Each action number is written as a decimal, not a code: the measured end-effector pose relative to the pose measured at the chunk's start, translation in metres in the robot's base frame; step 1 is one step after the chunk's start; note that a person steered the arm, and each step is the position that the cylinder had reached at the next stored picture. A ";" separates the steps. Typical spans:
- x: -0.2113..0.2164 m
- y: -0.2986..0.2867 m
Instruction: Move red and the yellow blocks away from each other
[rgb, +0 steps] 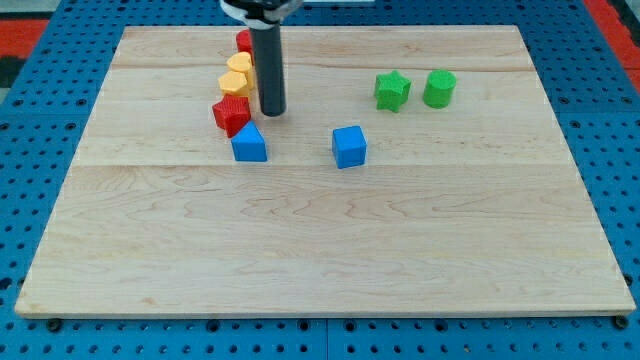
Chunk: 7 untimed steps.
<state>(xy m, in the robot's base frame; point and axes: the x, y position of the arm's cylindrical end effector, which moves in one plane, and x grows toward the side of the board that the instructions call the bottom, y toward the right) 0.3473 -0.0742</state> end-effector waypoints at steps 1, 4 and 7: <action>-0.001 -0.077; -0.046 -0.084; -0.097 -0.016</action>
<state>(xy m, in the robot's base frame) 0.2501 -0.0906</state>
